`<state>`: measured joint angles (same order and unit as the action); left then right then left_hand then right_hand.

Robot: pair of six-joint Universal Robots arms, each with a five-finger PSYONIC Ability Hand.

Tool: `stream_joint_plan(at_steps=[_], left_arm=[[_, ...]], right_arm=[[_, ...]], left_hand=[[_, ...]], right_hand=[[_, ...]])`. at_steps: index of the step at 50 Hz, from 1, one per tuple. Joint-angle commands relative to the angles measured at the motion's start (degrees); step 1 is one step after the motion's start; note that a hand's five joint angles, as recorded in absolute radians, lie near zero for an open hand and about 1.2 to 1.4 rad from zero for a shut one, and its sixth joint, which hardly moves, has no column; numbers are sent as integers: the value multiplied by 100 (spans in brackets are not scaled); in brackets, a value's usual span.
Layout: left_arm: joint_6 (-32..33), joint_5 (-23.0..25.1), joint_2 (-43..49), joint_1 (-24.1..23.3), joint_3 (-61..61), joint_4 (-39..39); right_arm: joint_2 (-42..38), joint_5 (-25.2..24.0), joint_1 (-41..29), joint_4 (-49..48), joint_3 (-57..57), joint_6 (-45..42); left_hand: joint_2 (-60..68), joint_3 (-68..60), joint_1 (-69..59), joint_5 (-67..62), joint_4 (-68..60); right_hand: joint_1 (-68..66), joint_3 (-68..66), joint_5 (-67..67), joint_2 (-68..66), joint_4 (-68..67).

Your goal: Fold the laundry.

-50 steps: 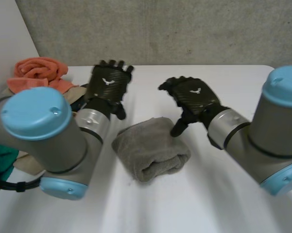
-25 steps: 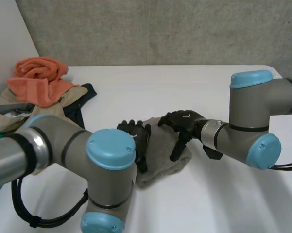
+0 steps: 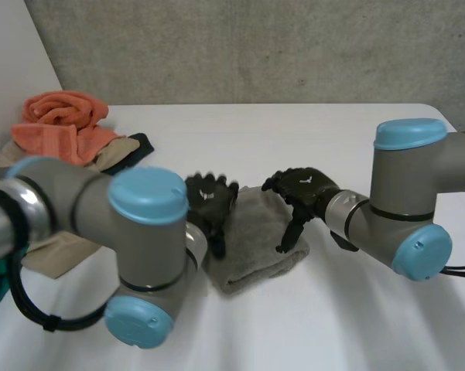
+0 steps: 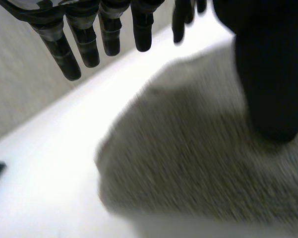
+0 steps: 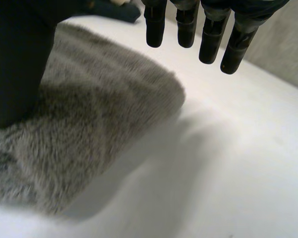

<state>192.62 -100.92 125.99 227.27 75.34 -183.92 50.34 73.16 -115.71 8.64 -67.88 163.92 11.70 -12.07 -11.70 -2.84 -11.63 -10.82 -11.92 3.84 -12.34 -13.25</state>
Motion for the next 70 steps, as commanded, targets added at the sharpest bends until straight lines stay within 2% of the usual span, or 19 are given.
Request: stream_joint_plan(at_steps=[1, 6, 10, 14, 21, 31, 35, 39, 40, 43, 50, 56, 62, 66, 70], left_arm=[[21, 1072, -1277, 221, 147, -12], [21, 1926, -1762, 563, 367, 5], [13, 2794, -1912, 836, 551, 40], [21, 3174, -1964, 915, 622, 110], [12, 3210, -1973, 924, 622, 111], [12, 3210, -1965, 924, 631, 111], [12, 3201, -1965, 924, 640, 111], [12, 3202, -1965, 924, 666, 111], [12, 3201, -1965, 924, 666, 111], [12, 3201, -1965, 924, 666, 102], [12, 3184, -1965, 933, 666, 93], [12, 3184, -1965, 951, 666, 76], [12, 3193, -1973, 1021, 657, 67], [4, 3201, -1965, 1030, 657, 58], [4, 3201, -1956, 1030, 657, 58]], right_arm=[[1091, 66, 101, -925, -1182, 1053], [1400, -56, 408, -1145, -2051, 1590], [1391, -284, 426, -1276, -2500, 1582], [1277, -496, 417, -1715, -2765, 1591], [820, -531, 400, -2182, -2687, 1608], [345, -479, 277, -2262, -2300, 1608], [187, -470, 198, -2253, -2124, 1652], [82, -470, 110, -2262, -1966, 1731], [55, -470, 92, -2262, -1896, 1792], [37, -391, 109, -2262, -1764, 1950], [64, 382, 232, -2262, -1492, 2408], [-77, 629, 1049, -2279, -851, 2347], [-691, 795, 1638, -2148, 239, 2022], [-1192, 1121, 2078, -1989, 1152, 1723], [-1973, 1148, 2324, -1420, 2513, 1556]], left_hand=[[36, 0, -36, 77, -44], [36, 0, -36, 77, -44], [87, -50, -87, 27, -94], [104, -67, -104, 10, -111], [121, -84, -121, -7, -128], [104, -67, -104, 10, -111], [104, -67, -104, 10, -111], [87, -50, -87, 27, -94], [87, -50, -87, 27, -94], [70, -34, -70, 44, -78], [70, -33, -70, 44, -77], [70, -33, -70, 44, -77], [70, -33, -70, 44, -77], [87, -50, -87, 27, -94], [87, -50, -87, 27, -94]], right_hand=[[6, 117, -309, 159, 250], [-112, -1, -191, 41, 132], [-162, -51, -141, -9, 82], [-296, -186, -6, -144, -52], [-817, -706, 514, -664, -573], [-1507, -1397, 1205, -1355, -1264], [-2263, -2152, 1960, -2110, -2019], [-5520, -5409, 5217, -5367, -5276], [-6904, -6794, 6602, -6752, -6661], [-6918, -6808, 6616, -6766, -6675], [-6918, -6808, 6616, -6766, -6675], [-6918, -6808, 6616, -6766, -6675], [-6918, -6808, 6616, -6766, -6675], [-6918, -6808, 6616, -6766, -6675], [-6918, -6808, 6616, -6766, -6675]])
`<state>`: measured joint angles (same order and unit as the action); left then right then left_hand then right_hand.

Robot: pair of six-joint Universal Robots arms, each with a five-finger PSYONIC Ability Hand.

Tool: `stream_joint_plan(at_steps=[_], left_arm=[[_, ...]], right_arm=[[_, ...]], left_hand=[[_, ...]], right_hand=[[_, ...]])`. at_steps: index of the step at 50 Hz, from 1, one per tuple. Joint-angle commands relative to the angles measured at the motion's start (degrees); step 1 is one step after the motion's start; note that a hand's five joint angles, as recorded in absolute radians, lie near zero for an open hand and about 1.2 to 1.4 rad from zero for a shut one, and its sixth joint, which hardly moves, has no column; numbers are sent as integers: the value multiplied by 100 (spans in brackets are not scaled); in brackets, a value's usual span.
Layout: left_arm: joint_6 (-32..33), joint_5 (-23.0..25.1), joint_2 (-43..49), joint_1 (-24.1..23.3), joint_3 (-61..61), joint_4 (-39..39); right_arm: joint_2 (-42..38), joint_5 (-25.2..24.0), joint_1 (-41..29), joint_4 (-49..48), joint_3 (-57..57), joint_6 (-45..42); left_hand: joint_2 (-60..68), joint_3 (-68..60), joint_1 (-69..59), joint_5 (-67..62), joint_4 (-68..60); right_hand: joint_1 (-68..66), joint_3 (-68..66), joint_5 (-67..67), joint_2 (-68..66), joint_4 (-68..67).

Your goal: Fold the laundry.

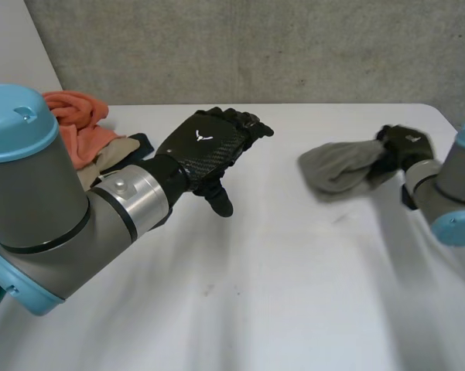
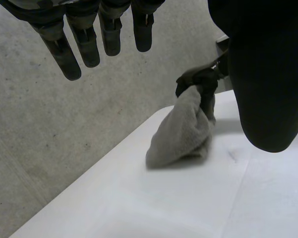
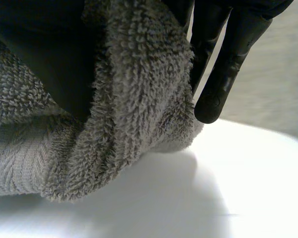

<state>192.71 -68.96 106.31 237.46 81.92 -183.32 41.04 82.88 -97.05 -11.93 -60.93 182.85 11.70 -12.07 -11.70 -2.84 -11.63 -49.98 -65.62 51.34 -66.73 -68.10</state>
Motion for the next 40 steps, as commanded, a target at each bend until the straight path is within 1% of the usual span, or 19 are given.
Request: stream_joint_plan(at_steps=[1, 4, 5, 6, 7, 10, 19, 23, 24, 27, 28, 33, 34, 35, 36, 40], left_arm=[[-5, 5, 21, 11, 0, -2], [-5, 5, 39, 11, 9, -2], [-5, 5, 47, 11, 17, -2], [-5, 5, 47, 11, 17, -2], [-5, 5, 56, 20, 26, -2], [-5, 5, 56, 29, 26, -2], [-14, 14, 91, 81, 9, -2], [-32, 5, 109, 81, 17, -2], [-32, 5, 109, 81, 17, -2], [-40, 14, 109, 90, 17, -2], [-40, 14, 109, 90, 17, -2], [-49, 23, 118, 90, 9, -2], [-49, 23, 118, 90, 9, -2], [-49, 23, 126, 90, 9, -2], [-49, 32, 127, 90, 9, -2], [-58, 32, 144, 99, 17, -2]], right_arm=[[-1489, 124, 572, 1205, 2648, -416], [-2326, -26, 801, 2272, 4207, -636], [-2833, -183, 915, 2831, 5125, -811], [-3003, -254, 960, 2967, 5430, -873], [-3066, -290, 969, 2977, 5503, -909], [-2996, -325, 1074, 2811, 5205, -1084], [-2996, -202, 1233, 2635, 5398, -1313], [-2996, -27, 1303, 2424, 5424, -1489], [-2996, 122, 1338, 2354, 5451, -1637], [-2996, 351, 1408, 2222, 5460, -1962], [-3005, 473, 1443, 2135, 5451, -2207], [-2996, 650, 1505, 1958, 5389, -2517], [-2996, 668, 1505, 1932, 5372, -2526], [-2996, 685, 1505, 1906, 5354, -2544], [-2996, 729, 1505, 1844, 5319, -2639], [-2996, 940, 1514, 1512, 5153, -2956]], left_hand=[[87, -50, -87, 27, -94], [87, -50, -87, 27, -94], [70, -34, -70, 44, -78], [70, -33, -70, 44, -77], [87, -50, -87, 27, -94], [87, -50, -87, 27, -94], [104, -67, -104, 10, -111], [121, -84, -121, -7, -128], [121, -84, -121, -7, -128], [121, -84, -121, -7, -128], [121, -84, -121, -7, -128], [104, -67, -104, 10, -111], [104, -67, -104, 10, -111], [104, -67, -104, 10, -111], [104, -67, -104, 10, -111], [104, -67, -104, 10, -111]], right_hand=[[-3002, -1438, 1866, -1327, -1190], [-3002, -1438, 1866, -1327, -1190], [-3002, -1438, 1866, -1327, -1190], [-3002, -1438, 1866, -1327, -1190], [-3002, -1438, 1866, -1327, -1190], [-3002, -1438, 1866, -1327, -1190], [-3002, -1438, 1866, -1327, -1190], [-3002, -1438, 1866, -1327, -1190], [-3002, -1438, 1866, -1327, -1190], [-3002, -1438, 1866, -1327, -1190], [-3002, -1438, 1866, -1327, -1190], [-2958, -1394, 1822, -1282, -1146], [-859, 705, -277, 816, 953], [1993, 3557, -3129, 3668, 3805], [3998, 5562, -5134, 5673, 5810], [3998, 5562, -5134, 5673, 5810]])
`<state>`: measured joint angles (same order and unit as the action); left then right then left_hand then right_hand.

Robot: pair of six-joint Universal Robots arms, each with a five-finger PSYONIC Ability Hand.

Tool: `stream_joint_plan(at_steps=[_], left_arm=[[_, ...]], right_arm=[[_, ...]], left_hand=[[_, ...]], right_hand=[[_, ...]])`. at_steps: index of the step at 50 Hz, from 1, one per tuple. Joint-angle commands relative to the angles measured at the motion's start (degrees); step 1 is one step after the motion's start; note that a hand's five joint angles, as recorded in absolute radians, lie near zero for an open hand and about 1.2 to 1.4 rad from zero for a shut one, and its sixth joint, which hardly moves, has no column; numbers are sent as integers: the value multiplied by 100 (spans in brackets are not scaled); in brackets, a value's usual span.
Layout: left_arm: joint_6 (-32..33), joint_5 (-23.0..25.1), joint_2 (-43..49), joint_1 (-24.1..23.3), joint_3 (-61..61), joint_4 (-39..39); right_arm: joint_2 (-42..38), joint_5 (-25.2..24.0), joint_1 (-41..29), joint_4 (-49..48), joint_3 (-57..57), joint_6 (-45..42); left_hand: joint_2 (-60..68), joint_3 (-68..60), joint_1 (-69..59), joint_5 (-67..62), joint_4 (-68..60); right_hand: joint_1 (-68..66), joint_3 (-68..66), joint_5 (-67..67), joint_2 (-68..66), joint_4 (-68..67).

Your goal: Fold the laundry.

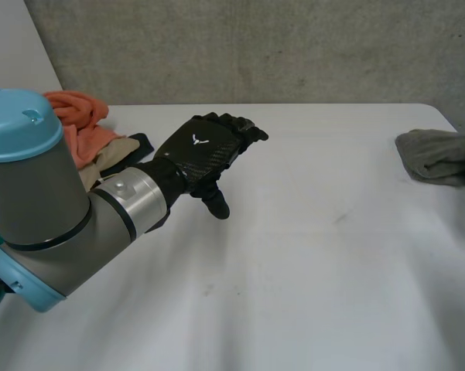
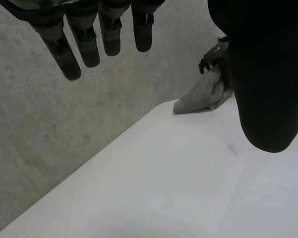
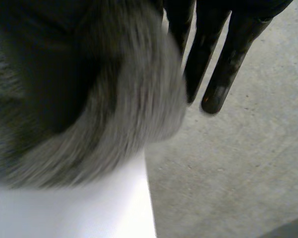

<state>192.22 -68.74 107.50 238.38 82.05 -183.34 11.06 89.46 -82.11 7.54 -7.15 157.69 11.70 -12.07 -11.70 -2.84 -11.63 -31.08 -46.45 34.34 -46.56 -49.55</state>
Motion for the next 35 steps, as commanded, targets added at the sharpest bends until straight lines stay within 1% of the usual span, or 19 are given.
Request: stream_joint_plan(at_steps=[1, 4, 10, 14, 15, 18, 19, 22, 23, 26, 27, 29, 31, 33, 34, 35], left_arm=[[-1, 1, 25, 7, 4, 0], [-9, 1, 16, 7, 4, 0], [-18, -8, 8, 25, 13, 0], [-18, -8, 8, 16, 4, 0], [-18, -8, -1, 16, 4, 0], [-18, -17, -27, 16, 13, 9], [-18, -26, -45, 33, 13, 9], [-18, -34, -98, 86, 4, 18], [-27, -34, -115, 103, 4, 18], [-18, -43, -264, 200, 4, 26], [-18, -43, -291, 226, 4, 26], [-9, -70, -370, 341, 4, 9], [-1, -227, -449, 498, -13, 0], [0, -394, -519, 630, -31, -9], [0, -491, -555, 701, -39, -9], [17, -709, -616, 849, -57, -26]], right_arm=[[2, 317, 28, -507, -252, -502], [2, 405, 89, -586, -331, -712], [133, 511, 204, -569, -515, -775], [826, 397, 230, -543, -1340, -792], [1211, 266, 248, -551, -1882, -836], [1889, 63, 309, -639, -2737, -959], [2274, -60, 431, -692, -3175, -1125], [2699, -131, 590, -754, -3512, -1555], [2917, -70, 652, -754, -3574, -1914], [3209, 149, 652, -771, -3566, -2539], [3462, 315, 617, -823, -3566, -2933], [3683, 457, 608, -902, -3566, -3164], [3964, 563, 547, -1243, -3670, -3192], [4123, 555, 389, -1561, -3846, -3043], [4211, 537, 249, -1719, -3977, -2938], [4455, 424, -126, -2068, -4388, -2624]], left_hand=[[104, -67, -104, 10, -111], [104, -67, -104, 10, -111], [104, -67, -104, 10, -111], [104, -67, -104, 10, -111], [120, -84, -120, -7, -128], [104, -67, -104, 10, -111], [104, -67, -104, 10, -111], [87, -50, -87, 27, -94], [87, -50, -87, 27, -94], [70, -33, -70, 44, -77], [70, -33, -70, 44, -77], [70, -33, -70, 44, -77], [70, -33, -70, 44, -77], [37, 0, -37, 77, -44], [3, 34, -3, 111, -10], [-47, 84, 47, 161, 40]], right_hand=[[2108, 3645, -3434, 3656, 3955], [2108, 3645, -3434, 3656, 3955], [2108, 3645, -3434, 3656, 3955], [2108, 3645, -3434, 3656, 3955], [2108, 3645, -3434, 3656, 3955], [2108, 3645, -3434, 3656, 3955], [2108, 3645, -3434, 3656, 3955], [2108, 3645, -3434, 3656, 3955], [2108, 3645, -3434, 3656, 3955], [2108, 3645, -3434, 3656, 3955], [2108, 3645, -3434, 3656, 3955], [2108, 3645, -3434, 3656, 3955], [2108, 3645, -3434, 3656, 3955], [2108, 3645, -3434, 3656, 3955], [2108, 3645, -3434, 3656, 3955], [2108, 3645, -3434, 3656, 3955]])
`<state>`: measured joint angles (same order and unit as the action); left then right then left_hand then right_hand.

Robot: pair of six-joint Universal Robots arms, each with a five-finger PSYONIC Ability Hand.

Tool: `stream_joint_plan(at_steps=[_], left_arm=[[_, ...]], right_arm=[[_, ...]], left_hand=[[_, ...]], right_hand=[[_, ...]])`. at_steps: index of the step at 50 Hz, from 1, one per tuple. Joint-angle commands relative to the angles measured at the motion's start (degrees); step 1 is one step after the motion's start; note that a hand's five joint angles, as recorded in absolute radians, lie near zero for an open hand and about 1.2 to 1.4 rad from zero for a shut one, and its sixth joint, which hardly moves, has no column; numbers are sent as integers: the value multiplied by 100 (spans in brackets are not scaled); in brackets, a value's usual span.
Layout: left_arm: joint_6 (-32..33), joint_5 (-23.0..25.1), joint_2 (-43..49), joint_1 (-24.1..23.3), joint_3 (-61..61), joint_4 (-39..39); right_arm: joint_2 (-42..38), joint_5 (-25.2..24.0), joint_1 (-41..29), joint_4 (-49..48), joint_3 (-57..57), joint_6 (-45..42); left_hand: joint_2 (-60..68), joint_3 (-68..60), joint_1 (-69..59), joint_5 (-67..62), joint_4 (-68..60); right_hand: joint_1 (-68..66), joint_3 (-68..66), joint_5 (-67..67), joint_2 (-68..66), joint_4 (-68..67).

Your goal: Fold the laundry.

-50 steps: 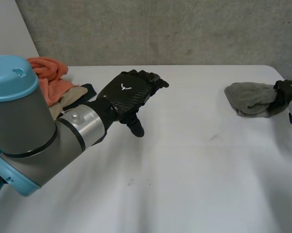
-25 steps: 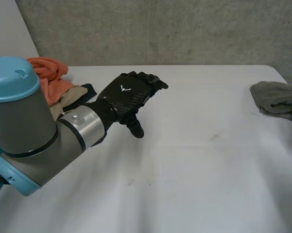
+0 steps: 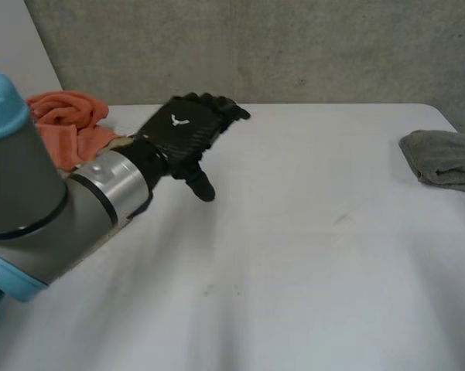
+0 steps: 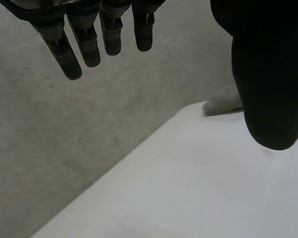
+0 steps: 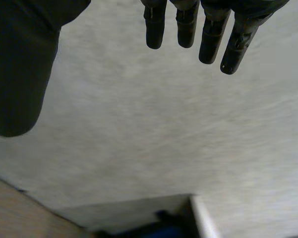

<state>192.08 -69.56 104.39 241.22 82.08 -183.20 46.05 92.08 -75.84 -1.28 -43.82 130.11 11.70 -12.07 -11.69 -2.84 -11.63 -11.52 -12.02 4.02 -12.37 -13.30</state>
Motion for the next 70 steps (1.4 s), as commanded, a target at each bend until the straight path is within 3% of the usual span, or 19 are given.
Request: stream_joint_plan(at_steps=[1, 4, 10, 15, 19, 26, 29, 30, 31, 33, 34, 37, 42, 50, 57, 70], left_arm=[[48, -725, -305, 627, -69, -58], [92, -997, -297, 960, -96, -189], [311, -1016, 19, 1716, -131, -454], [1372, -1060, 791, 2489, -297, -410], [2251, -1217, 1450, 2789, -464, -419], [3001, -1684, 2330, 3168, -781, -463], [3089, -1745, 2551, 3168, -904, -506], [3090, -1745, 2569, 3168, -922, -541], [3072, -1745, 2586, 3150, -965, -664], [3081, -1763, 2577, 3124, -983, -857], [3081, -1772, 2560, 3106, -975, -954], [3054, -1903, 2525, 2957, -940, -1288], [2941, -2185, 1737, 2195, -791, -1517], [2484, -2167, 558, 1025, -667, -1894], [2570, -2167, 529, 883, -859, -2229], [2571, -2167, 574, 593, -721, -2028]], right_arm=[[1081, 83, -879, -1321, -898, 268], [1879, -662, -1380, -1962, -1899, 901], [2997, -2392, -2099, -2754, -4042, 1683], [3068, -3073, -2909, -2738, -4933, 1746], [2954, -2986, -3209, -2492, -5364, 1702], [2428, -2617, -3209, -2114, -5585, 1685], [2339, -2485, -3174, -2026, -5611, 1615], [2313, -2406, -3156, -1982, -5611, 1545], [2312, -2371, -3147, -1964, -5611, 1500], [2295, -2326, -3139, -1937, -5620, 1430], [2295, -2265, -3139, -1929, -5637, 1378], [2304, -2186, -3121, -1937, -5655, 1368], [2304, -2115, -3086, -1937, -5673, 1386], [2356, -1984, -2945, -1937, -5681, 1438], [2356, -1992, -2893, -1929, -5734, 1438], [2356, -1992, -2796, -1929, -5760, 1447]], left_hand=[[-48, 84, 47, 161, 40], [-64, 101, 63, 178, 57], [-65, 101, 64, 178, 57], [-65, 101, 64, 178, 57], [-48, 84, 47, 161, 40], [153, -117, -154, -40, -161], [1611, -1575, -1612, -1498, -1619], [2583, -2547, -2584, -2470, -2591], [4575, -4538, -4576, -4461, -4582], [6568, -6532, -6569, -6455, -6576], [6827, -6791, -6828, -6714, -6835], [6830, -6793, -6831, -6716, -6837], [6830, -6793, -6831, -6716, -6837], [6830, -6793, -6831, -6716, -6837], [6830, -6793, -6831, -6716, -6837], [6830, -6793, -6831, -6716, -6837]], right_hand=[[152, 202, -402, 237, 330], [152, 202, -402, 237, 330], [152, 202, -402, 237, 330], [152, 202, -402, 237, 330], [152, 202, -402, 237, 330], [152, 202, -402, 237, 330], [152, 202, -402, 237, 330], [152, 202, -402, 237, 330], [152, 202, -402, 237, 330], [152, 202, -402, 237, 330], [152, 202, -402, 237, 330], [152, 202, -402, 237, 330], [152, 202, -402, 237, 330], [152, 202, -402, 237, 330], [152, 202, -402, 237, 330], [152, 202, -402, 237, 330]])
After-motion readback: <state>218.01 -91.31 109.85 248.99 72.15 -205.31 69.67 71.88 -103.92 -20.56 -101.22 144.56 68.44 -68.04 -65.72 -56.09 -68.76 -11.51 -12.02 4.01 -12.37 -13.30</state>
